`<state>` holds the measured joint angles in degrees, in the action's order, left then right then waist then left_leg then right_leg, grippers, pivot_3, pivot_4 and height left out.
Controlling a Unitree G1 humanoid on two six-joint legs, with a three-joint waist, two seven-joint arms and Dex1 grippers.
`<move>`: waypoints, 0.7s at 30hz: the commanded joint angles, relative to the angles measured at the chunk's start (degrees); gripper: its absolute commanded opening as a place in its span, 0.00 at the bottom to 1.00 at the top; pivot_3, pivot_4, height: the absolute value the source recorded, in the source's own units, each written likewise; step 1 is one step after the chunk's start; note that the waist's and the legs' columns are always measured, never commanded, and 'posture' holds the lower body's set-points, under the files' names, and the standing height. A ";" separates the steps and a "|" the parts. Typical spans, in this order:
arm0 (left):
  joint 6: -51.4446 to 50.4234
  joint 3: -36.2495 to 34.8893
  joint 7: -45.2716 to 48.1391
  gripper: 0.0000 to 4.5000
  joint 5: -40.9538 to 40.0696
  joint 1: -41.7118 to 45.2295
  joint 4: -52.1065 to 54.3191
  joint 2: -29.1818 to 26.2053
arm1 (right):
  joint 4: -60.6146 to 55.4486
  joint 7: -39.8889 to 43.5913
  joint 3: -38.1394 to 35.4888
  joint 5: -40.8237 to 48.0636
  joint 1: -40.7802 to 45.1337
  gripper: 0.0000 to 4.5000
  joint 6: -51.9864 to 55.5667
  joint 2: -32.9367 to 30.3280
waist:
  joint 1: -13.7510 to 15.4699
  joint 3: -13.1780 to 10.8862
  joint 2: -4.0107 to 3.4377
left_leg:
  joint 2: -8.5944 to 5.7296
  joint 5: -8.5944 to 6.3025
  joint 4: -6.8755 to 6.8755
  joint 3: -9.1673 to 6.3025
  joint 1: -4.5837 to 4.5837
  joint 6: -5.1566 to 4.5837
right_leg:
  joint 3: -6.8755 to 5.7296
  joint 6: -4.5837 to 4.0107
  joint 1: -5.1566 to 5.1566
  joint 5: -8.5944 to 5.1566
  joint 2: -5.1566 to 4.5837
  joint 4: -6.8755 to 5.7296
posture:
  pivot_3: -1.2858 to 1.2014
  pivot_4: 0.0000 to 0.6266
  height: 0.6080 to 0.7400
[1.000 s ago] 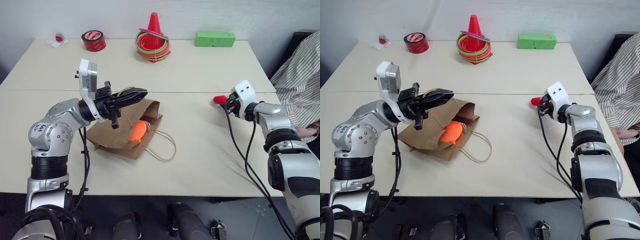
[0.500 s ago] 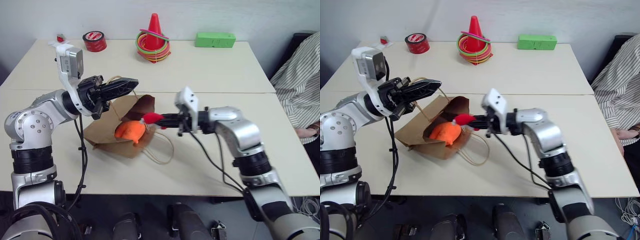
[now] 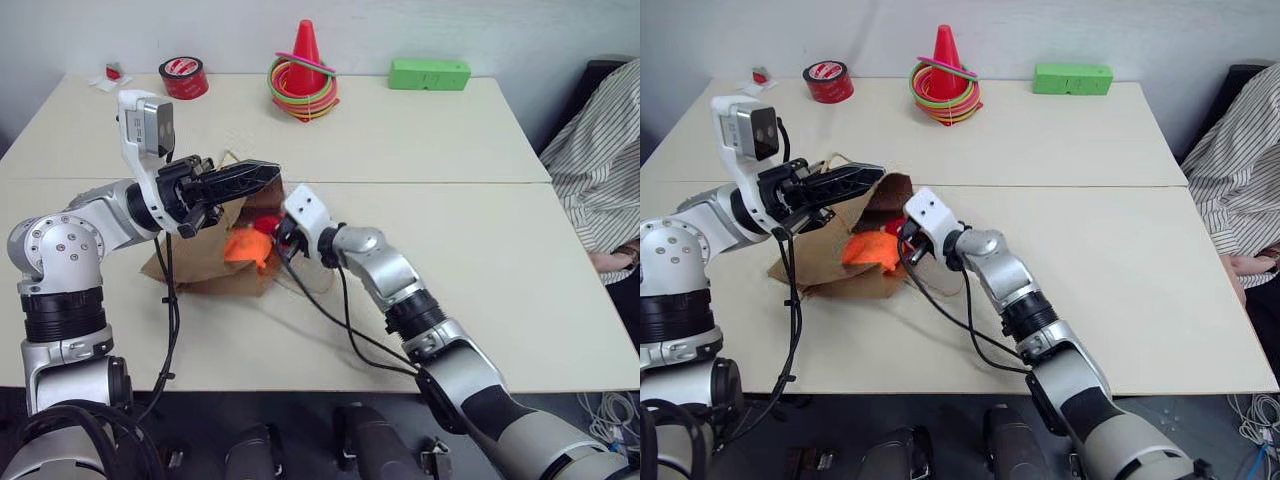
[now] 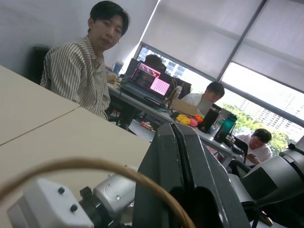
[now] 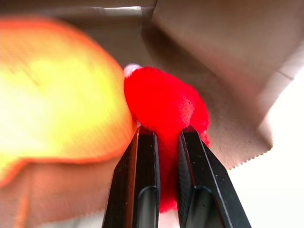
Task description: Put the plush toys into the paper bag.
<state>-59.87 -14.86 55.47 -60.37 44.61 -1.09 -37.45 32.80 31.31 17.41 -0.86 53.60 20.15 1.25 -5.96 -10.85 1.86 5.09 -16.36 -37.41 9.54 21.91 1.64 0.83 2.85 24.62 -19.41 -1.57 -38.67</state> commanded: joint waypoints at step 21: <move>3.61 -1.02 1.07 0.00 0.33 -2.49 1.27 0.48 | 20.41 16.97 -4.92 3.18 6.30 0.33 -16.27 7.40 | -0.51 0.01 0.03 | 0.04 -0.01 -0.24 -0.09 0.03 -0.01 | -0.05 0.00 -0.02 0.00 -0.01 -0.23 | 0.52 0.24 1.00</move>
<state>-57.36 -14.69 56.06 -60.03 42.00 -1.03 -36.49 55.21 46.65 12.69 2.04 59.87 3.23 8.65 -6.46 -10.84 1.89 5.14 -16.37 -37.65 9.45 21.94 1.62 0.77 2.85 24.59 -19.41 -1.57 -38.90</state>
